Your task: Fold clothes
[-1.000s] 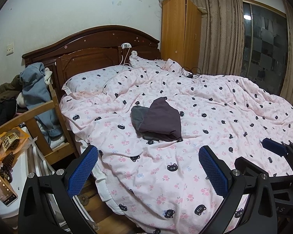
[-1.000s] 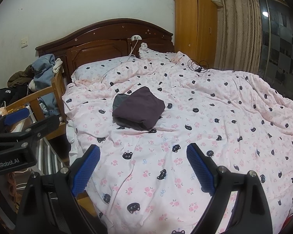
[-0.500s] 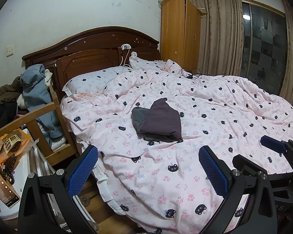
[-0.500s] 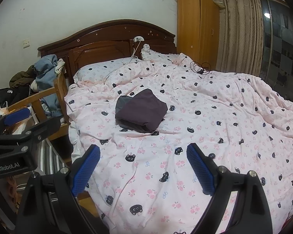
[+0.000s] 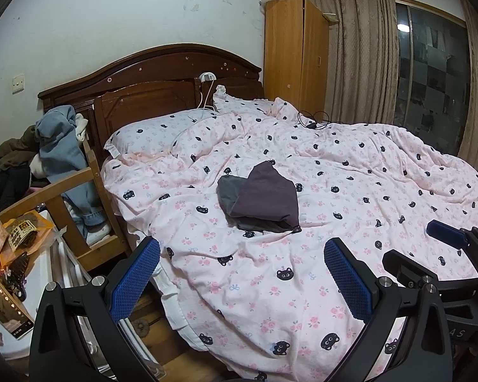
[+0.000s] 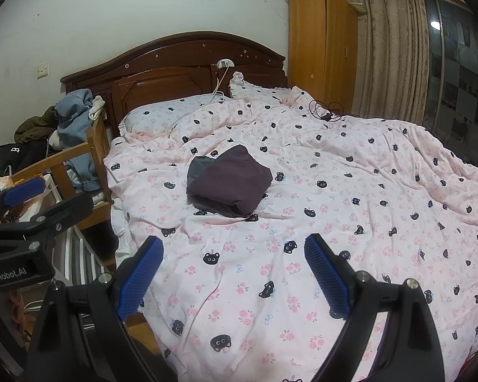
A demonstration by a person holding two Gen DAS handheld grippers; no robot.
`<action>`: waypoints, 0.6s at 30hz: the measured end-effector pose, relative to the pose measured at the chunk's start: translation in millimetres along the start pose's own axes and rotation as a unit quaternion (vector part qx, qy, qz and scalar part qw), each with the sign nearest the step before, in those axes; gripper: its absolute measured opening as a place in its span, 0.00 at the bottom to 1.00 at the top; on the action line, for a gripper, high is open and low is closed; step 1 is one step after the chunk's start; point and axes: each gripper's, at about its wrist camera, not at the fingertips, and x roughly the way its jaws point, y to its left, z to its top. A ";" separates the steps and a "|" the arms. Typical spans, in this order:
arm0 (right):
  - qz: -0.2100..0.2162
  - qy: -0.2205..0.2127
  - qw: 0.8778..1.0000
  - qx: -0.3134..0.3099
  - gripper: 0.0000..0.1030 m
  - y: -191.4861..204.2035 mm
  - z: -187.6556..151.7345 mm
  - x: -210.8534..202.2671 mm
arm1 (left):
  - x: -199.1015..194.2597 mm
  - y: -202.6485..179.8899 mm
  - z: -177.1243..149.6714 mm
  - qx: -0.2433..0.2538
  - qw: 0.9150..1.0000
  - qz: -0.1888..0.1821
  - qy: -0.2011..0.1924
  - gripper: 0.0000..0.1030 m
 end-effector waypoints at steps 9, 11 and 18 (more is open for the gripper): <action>0.000 0.001 1.000 0.000 0.89 -0.4 -0.4 0.9 | 2.4 4.3 -1.7 -0.002 1.000 0.004 0.004 0.99; 0.000 0.001 1.000 0.000 0.89 -0.3 0.0 1.2 | 3.1 5.0 -2.1 -0.003 1.000 0.005 0.004 0.99; 0.001 0.002 1.000 0.002 0.89 -1.4 -1.2 2.3 | 4.1 6.4 -2.2 -0.004 1.000 0.005 0.005 0.99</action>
